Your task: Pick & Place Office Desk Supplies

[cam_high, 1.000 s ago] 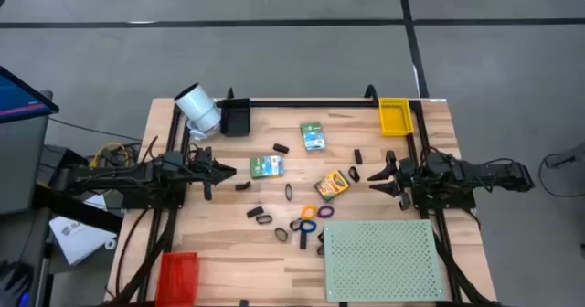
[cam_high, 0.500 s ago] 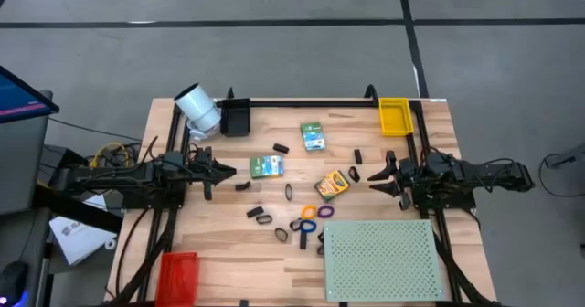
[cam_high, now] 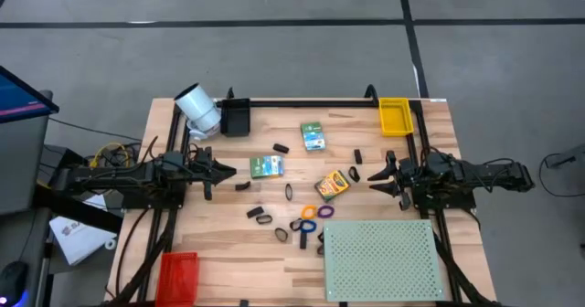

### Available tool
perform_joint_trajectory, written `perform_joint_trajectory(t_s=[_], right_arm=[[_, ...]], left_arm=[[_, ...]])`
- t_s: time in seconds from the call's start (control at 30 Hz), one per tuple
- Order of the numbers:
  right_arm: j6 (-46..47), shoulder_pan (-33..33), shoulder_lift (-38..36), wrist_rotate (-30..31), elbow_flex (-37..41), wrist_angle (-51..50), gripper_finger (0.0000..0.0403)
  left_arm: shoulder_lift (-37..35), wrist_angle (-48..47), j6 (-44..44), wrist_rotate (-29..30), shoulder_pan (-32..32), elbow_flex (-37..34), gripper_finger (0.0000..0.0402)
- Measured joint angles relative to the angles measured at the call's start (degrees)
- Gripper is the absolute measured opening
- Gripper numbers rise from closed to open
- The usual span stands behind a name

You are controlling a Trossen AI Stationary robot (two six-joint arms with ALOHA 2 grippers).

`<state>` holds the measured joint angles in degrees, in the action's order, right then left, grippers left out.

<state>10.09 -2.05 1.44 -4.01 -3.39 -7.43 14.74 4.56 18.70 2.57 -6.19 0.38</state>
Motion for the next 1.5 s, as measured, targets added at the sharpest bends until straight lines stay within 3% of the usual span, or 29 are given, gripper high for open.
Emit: perform_joint_trajectory(t_s=[0.63,0.83,1.13,1.23,1.37,1.5], right_arm=[[0.00,0.01,0.01,0.00,0.01,0.03,0.0109],[0.00,0.00,-0.01,0.00,0.01,0.05,0.0109],[0.01,0.00,-0.01,-0.01,0.01,0.12,0.0109],[-0.30,0.00,-0.01,0.11,0.01,0.06,0.0109],[-11.89,1.42,-0.01,9.73,0.01,0.34,0.0109],[-24.45,3.07,-0.01,12.97,0.01,0.67,0.0109]], left_arm=[[0.00,0.14,-0.23,0.02,-0.05,0.02,0.0035],[0.32,8.84,-4.28,2.81,-0.24,0.00,0.0035],[1.27,23.16,19.35,4.66,-0.26,0.00,0.0035],[1.50,25.53,23.47,7.43,-0.26,0.02,0.0035],[1.68,29.56,27.86,8.61,-0.26,0.00,0.0035],[1.92,34.91,28.68,8.74,-0.15,0.00,0.0035]])
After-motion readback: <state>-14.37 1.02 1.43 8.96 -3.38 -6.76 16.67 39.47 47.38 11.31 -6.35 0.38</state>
